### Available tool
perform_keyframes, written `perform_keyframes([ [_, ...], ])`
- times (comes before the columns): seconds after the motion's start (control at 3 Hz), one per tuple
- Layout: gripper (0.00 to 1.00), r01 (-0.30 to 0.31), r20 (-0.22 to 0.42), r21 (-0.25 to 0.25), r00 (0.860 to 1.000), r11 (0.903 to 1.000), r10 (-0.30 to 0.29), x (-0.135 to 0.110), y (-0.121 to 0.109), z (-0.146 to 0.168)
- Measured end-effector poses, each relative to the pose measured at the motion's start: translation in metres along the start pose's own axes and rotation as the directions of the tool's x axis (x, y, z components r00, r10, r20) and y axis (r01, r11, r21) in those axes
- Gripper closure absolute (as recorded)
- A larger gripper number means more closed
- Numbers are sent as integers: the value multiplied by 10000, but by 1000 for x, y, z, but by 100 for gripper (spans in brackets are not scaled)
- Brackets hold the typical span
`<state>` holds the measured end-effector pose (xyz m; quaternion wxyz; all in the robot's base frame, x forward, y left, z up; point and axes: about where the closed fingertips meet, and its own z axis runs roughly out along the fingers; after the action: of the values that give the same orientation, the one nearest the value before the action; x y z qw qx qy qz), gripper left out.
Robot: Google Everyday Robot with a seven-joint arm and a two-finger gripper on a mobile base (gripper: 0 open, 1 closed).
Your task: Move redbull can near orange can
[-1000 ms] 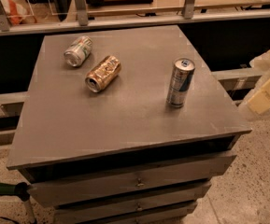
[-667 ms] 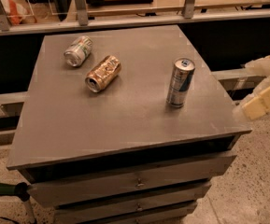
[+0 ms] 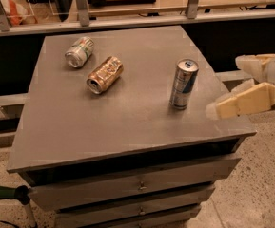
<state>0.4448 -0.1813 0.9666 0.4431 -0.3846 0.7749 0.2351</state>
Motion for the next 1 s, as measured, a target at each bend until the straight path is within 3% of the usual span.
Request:
perform_keyframes([
  [0.33,0,-88,-192,891,9998,9960,105,-1,-2,12],
  [1.0,0,1,-250,1234,9997,9924,30,2,-7,18],
])
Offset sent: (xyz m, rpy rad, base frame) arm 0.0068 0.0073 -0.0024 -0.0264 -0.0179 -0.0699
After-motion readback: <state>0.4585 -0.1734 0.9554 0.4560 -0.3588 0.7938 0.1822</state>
